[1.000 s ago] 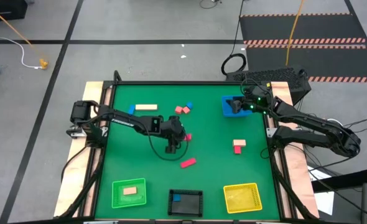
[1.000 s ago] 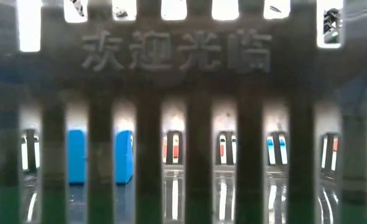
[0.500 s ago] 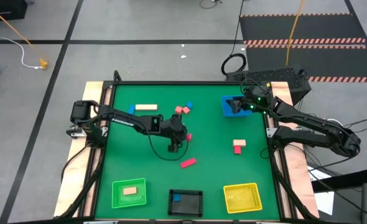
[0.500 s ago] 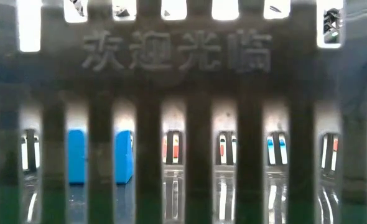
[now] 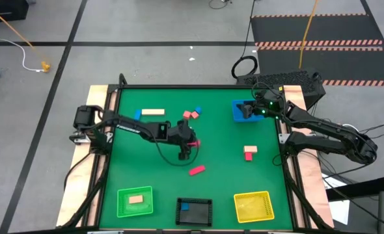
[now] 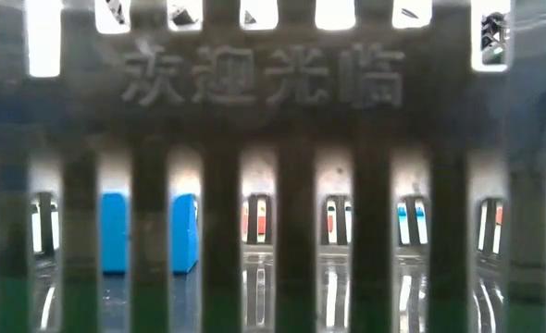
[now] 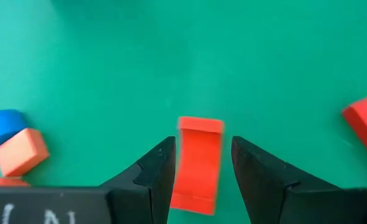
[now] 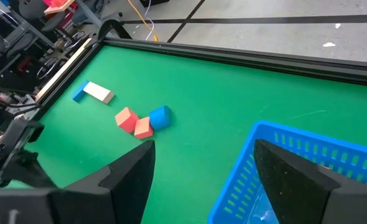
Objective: Sort & place blocks by color
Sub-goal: Put the red block into the yellow bin
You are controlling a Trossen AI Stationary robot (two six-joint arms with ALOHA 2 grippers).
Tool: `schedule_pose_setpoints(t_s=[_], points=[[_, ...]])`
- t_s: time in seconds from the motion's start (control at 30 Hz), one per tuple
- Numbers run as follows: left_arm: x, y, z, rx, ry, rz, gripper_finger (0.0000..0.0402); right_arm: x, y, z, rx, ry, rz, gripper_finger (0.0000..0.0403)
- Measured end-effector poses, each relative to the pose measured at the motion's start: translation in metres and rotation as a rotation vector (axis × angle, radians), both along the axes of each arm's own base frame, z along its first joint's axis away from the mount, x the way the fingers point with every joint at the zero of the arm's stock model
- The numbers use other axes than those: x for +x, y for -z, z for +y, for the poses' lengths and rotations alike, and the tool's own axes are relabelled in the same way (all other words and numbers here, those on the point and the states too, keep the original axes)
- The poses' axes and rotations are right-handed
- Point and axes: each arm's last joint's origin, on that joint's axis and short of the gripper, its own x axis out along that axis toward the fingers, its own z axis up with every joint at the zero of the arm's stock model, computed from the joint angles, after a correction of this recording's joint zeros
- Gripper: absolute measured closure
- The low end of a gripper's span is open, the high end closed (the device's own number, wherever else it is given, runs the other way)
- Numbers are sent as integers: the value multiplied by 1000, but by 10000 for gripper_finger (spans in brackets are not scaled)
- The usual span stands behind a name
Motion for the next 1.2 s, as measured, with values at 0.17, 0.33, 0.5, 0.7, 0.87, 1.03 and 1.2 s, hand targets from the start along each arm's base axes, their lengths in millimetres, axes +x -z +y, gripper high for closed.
schedule_pose_setpoints(t_s=[0.17,0.33,0.5,0.7,0.87,1.03,1.2], points=[[0,0,-4,9,-21,0,241,0,0,0,0,0,0,138],[-1,1,-2,-7,-48,4,200,0,0,0,0,0,0,138],[-1,4,0,28,-34,30,116,0,0,0,0,0,0,138],[0,26,1,50,-15,117,56,0,0,0,0,0,0,138],[3,38,7,44,-32,141,50,0,0,0,-1,0,-1,138],[4,42,9,27,-48,133,80,0,0,0,-3,0,-4,138],[5,42,8,2,-41,127,152,0,0,0,-4,0,-5,138]])
